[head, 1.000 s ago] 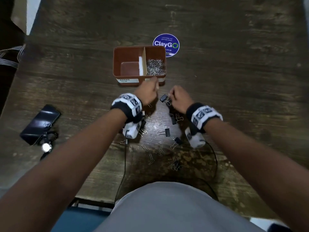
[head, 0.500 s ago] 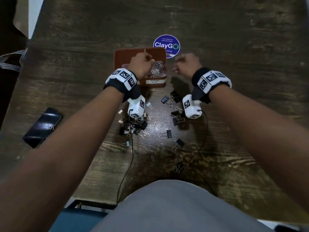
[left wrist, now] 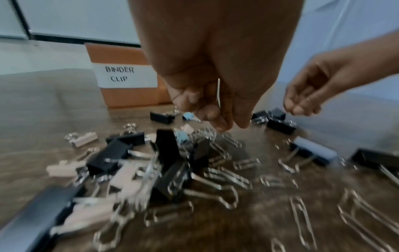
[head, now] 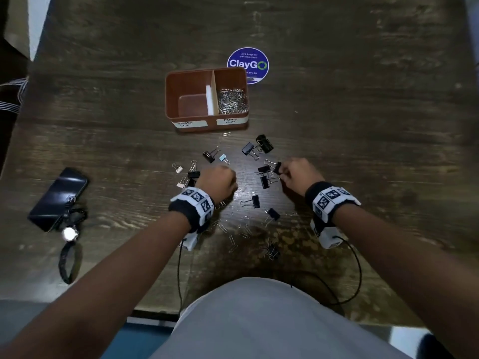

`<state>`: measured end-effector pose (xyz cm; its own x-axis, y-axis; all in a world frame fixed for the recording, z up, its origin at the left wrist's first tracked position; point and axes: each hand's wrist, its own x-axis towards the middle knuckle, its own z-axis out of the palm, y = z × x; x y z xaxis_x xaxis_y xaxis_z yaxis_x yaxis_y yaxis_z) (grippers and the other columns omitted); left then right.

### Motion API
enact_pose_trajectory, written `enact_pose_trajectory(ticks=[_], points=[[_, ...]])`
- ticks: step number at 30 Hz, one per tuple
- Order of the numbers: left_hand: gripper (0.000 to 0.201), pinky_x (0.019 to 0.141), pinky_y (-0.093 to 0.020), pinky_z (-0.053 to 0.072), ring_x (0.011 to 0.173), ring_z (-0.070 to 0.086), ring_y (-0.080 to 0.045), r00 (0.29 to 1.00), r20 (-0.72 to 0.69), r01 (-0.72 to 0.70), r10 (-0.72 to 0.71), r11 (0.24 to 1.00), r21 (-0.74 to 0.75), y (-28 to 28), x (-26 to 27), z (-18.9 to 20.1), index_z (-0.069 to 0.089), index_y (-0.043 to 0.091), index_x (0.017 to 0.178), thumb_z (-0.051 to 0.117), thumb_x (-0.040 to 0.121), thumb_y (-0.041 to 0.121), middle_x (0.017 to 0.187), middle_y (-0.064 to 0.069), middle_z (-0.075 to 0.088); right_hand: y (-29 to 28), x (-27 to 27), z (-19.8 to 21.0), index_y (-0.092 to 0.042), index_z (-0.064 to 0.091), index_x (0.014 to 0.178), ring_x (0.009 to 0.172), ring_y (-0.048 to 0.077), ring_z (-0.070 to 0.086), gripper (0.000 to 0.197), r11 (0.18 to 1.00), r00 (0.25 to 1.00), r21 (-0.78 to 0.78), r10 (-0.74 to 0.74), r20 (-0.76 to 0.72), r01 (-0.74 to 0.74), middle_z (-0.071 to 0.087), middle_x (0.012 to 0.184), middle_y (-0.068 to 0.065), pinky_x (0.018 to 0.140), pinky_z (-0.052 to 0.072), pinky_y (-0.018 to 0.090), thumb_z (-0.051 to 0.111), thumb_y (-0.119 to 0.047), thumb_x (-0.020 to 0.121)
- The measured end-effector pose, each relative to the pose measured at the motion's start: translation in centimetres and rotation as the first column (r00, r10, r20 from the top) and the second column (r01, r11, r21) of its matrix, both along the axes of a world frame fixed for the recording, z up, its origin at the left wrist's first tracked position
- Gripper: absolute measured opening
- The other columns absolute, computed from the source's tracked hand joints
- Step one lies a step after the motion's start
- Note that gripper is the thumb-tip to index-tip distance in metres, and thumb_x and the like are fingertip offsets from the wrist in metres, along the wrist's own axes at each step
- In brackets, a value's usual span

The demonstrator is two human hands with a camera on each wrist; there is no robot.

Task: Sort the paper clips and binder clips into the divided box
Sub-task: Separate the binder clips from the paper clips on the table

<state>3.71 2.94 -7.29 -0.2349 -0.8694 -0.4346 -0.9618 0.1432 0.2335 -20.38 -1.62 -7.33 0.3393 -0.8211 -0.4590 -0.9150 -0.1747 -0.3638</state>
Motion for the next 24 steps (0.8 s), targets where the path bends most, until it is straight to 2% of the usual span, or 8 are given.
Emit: enact_pose_trajectory(ticks=[2,5,8,12,16,19,21,24], points=[[0.028,0.066,-0.030,0.049,0.081,0.061,-0.021,0.998,0.052,-0.027,0.028,0.999,-0.021,0.6,-0.5,-0.8,0.065,0.010,0.100,0.055,0.095,0.036,0.096,-0.005,0.062,0.4,0.8,-0.1,-0.016,0.065,0.106,0.083,0.015,0.055,0.015,0.999,1.000,-0.034,0.025,-0.001,-0.025,0.065,0.101,0.004,0.073,0.044,0.023,0.056,-0.019,0.094],[0.019,0.075,-0.036,0.052,0.091,0.060,-0.026,0.994,0.081,-0.071,0.071,0.997,-0.005,0.9,-1.6,-1.1,0.064,0.006,0.104,0.060,0.093,0.020,0.102,-0.010,0.063,0.8,2.1,-0.6,-0.013,0.067,0.107,0.081,0.014,0.053,0.020,0.991,0.999,-0.131,0.019,-0.027,-0.022,0.063,0.104,0.006,0.071,0.041,0.022,0.055,-0.022,0.095],[0.012,0.073,-0.037,0.053,0.091,0.060,-0.026,0.984,0.102,-0.148,0.149,0.989,-0.016,0.8,-2.5,-0.9,0.063,0.005,0.101,0.062,0.090,0.009,0.100,-0.011,0.063,0.9,3.3,-0.9,-0.009,0.067,0.106,0.090,0.021,0.059,0.022,0.985,0.999,-0.167,-0.042,-0.030,0.036,0.060,0.108,0.007,0.074,0.044,0.026,0.060,-0.024,0.092],[0.010,0.076,-0.038,0.056,0.092,0.060,-0.027,0.970,0.106,-0.217,0.218,0.976,-0.022,0.9,-3.4,-0.8,0.062,0.005,0.098,0.063,0.088,0.005,0.099,-0.012,0.063,1.0,4.1,-1.6,-0.005,0.068,0.100,0.084,0.021,0.062,0.013,0.974,0.991,-0.193,-0.126,-0.044,0.115,0.061,0.101,0.008,0.077,0.054,0.031,0.065,-0.007,0.087],[0.016,0.078,-0.039,0.057,0.094,0.060,-0.028,0.978,0.085,-0.194,0.192,0.981,0.013,1.0,-3.8,-1.1,0.061,0.003,0.101,0.065,0.086,0.005,0.101,-0.014,0.062,1.4,4.4,-1.6,-0.003,0.066,0.095,0.084,0.023,0.062,0.010,0.977,0.989,-0.167,-0.144,-0.039,0.135,0.060,0.100,0.010,0.072,0.054,0.032,0.064,-0.002,0.086],[0.027,0.079,-0.038,0.054,0.102,0.056,-0.029,0.993,0.068,-0.099,0.096,0.994,0.037,0.8,-3.7,-1.3,0.057,0.000,0.111,0.063,0.087,0.010,0.108,-0.016,0.058,1.7,3.9,-1.6,-0.002,0.061,0.105,0.095,0.023,0.057,0.022,0.985,0.989,-0.097,-0.145,-0.029,0.142,0.055,0.110,0.010,0.083,0.052,0.032,0.066,-0.007,0.084],[0.032,0.081,-0.037,0.053,0.105,0.053,-0.029,0.999,0.028,-0.047,0.046,0.999,0.026,0.9,-3.3,-1.3,0.053,-0.001,0.116,0.060,0.087,0.010,0.112,-0.016,0.055,1.8,3.0,-1.2,-0.004,0.058,0.102,0.094,0.020,0.055,0.015,0.982,0.982,-0.028,-0.185,0.024,0.185,0.052,0.107,0.007,0.086,0.051,0.030,0.060,-0.004,0.088],[0.033,0.084,-0.035,0.053,0.103,0.052,-0.026,0.996,-0.087,0.000,-0.001,1.000,-0.022,1.1,-2.7,-1.1,0.052,0.001,0.114,0.060,0.081,0.002,0.109,-0.012,0.053,2.0,0.8,-0.7,-0.011,0.056,0.092,0.087,0.017,0.056,0.008,0.980,0.971,0.021,-0.199,0.130,0.198,0.055,0.095,0.002,0.076,0.048,0.025,0.051,-0.004,0.093]])
